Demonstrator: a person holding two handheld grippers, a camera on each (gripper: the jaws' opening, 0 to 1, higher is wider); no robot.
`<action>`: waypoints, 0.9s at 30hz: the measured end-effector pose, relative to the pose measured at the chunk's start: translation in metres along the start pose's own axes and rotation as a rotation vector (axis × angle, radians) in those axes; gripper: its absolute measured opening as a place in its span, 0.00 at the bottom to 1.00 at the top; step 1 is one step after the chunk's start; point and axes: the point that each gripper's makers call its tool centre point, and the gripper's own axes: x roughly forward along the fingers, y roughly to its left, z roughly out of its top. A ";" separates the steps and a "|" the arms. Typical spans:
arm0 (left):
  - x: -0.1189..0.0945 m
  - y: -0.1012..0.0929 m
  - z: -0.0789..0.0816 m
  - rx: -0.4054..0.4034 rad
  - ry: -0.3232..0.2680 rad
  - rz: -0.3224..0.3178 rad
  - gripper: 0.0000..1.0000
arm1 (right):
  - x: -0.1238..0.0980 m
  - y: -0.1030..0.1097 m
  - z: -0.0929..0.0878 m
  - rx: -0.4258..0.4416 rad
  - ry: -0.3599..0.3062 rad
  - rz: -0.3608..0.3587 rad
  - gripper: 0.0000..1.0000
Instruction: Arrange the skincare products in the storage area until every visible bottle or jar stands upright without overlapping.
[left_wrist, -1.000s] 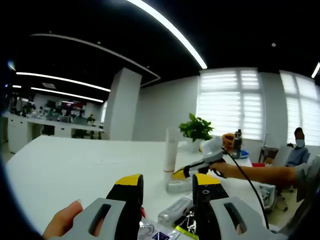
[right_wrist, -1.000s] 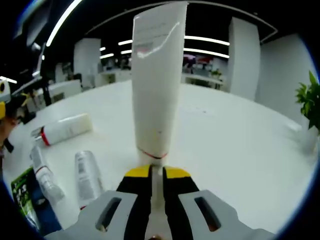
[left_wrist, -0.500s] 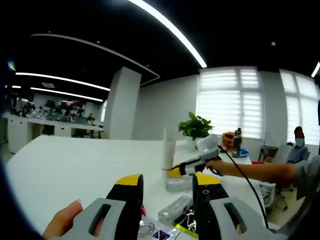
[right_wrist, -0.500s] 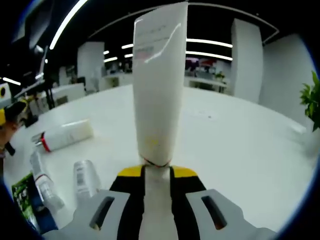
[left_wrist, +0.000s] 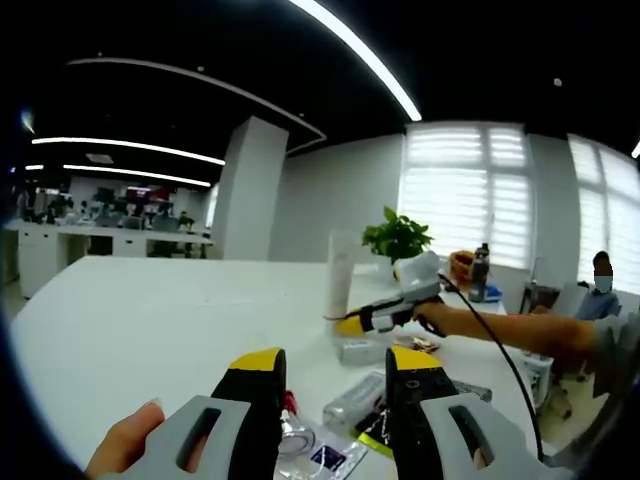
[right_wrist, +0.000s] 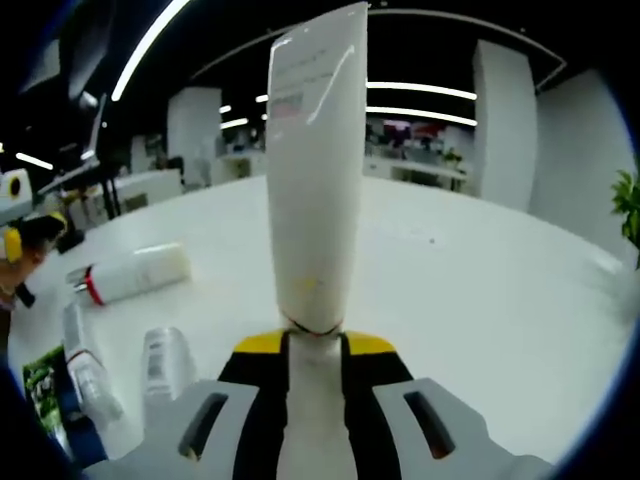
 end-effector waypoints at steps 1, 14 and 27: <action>0.000 0.000 -0.002 0.001 0.006 0.002 0.41 | 0.000 0.000 0.000 -0.005 0.000 0.003 0.18; 0.001 0.000 -0.008 0.015 0.036 0.010 0.43 | -0.005 -0.002 -0.002 -0.038 0.003 0.008 0.16; -0.001 0.011 -0.022 0.059 0.099 0.077 0.50 | -0.020 -0.002 -0.002 -0.041 -0.019 0.010 0.13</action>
